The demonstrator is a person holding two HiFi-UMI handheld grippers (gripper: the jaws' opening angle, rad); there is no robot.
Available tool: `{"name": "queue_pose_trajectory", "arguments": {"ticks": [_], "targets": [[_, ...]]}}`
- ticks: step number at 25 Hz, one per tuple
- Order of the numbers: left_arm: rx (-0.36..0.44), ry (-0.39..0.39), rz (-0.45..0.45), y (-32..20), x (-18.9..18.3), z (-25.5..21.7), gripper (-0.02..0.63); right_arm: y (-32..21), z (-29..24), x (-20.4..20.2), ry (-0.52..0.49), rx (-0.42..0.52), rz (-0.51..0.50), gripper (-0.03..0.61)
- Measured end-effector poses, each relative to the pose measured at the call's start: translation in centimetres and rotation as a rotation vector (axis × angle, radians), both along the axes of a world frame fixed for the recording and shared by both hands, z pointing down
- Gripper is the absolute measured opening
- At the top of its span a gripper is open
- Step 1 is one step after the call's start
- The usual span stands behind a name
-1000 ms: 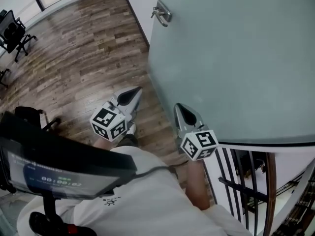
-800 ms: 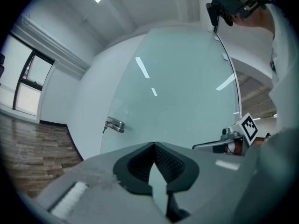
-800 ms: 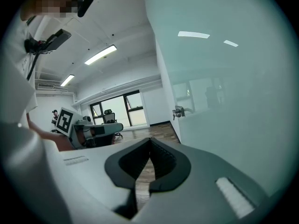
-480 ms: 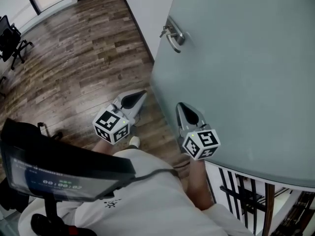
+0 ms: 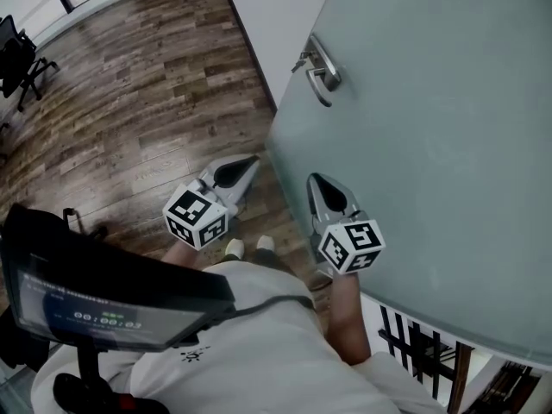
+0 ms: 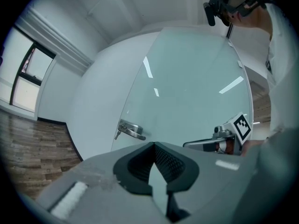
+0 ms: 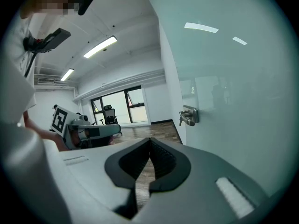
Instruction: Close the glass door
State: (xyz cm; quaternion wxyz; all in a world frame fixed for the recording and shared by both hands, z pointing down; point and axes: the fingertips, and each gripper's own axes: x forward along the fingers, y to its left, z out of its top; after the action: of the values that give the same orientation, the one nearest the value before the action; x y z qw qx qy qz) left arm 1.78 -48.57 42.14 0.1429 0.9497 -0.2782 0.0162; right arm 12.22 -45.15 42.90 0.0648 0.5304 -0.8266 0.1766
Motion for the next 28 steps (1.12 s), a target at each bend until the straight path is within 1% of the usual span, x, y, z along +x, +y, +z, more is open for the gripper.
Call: {"name": "queue_pose_trajectory", "arguments": {"ticks": [4, 7, 10, 14, 18, 19, 23, 26, 28], "targets": [[0.011, -0.002, -0.036, -0.5, -0.1, -0.1, 0.003, -2.1, 0.0, 0.8, 0.016, 0.028, 0.004, 0.009], [0.019, -0.007, -0.069, -0.5, 0.7, -0.1, 0.003, -3.7, 0.4, 2.8, 0.05, 0.05, 0.019, 0.009], [0.022, -0.01, -0.1, -1.1, 2.2, -0.2, 0.002, -5.8, 0.9, 5.2, 0.101, 0.06, 0.031, 0.011], [0.027, -0.016, -0.128, -2.1, 2.7, -1.0, 0.0, -9.4, 1.1, 5.9, 0.18, 0.059, 0.025, 0.03], [0.04, -0.024, -0.145, -2.6, 2.5, -1.3, 0.002, -12.4, 2.6, 5.9, 0.223, 0.033, 0.03, 0.128], [0.042, -0.024, -0.148, -2.6, 2.4, -1.4, 0.002, -13.0, 3.1, 5.9, 0.232, 0.024, 0.029, 0.143], [0.042, -0.028, -0.161, -2.5, 2.2, -1.4, 0.002, -14.7, 4.7, 5.6, 0.281, 0.0, 0.014, 0.188], [0.04, -0.031, -0.166, -2.5, 2.2, -1.4, 0.002, -15.7, 5.2, 5.9, 0.307, -0.012, 0.029, 0.223], [0.039, -0.028, -0.169, -2.5, 2.4, -1.5, 0.002, -16.4, 5.3, 6.2, 0.316, -0.017, 0.042, 0.232]]}}
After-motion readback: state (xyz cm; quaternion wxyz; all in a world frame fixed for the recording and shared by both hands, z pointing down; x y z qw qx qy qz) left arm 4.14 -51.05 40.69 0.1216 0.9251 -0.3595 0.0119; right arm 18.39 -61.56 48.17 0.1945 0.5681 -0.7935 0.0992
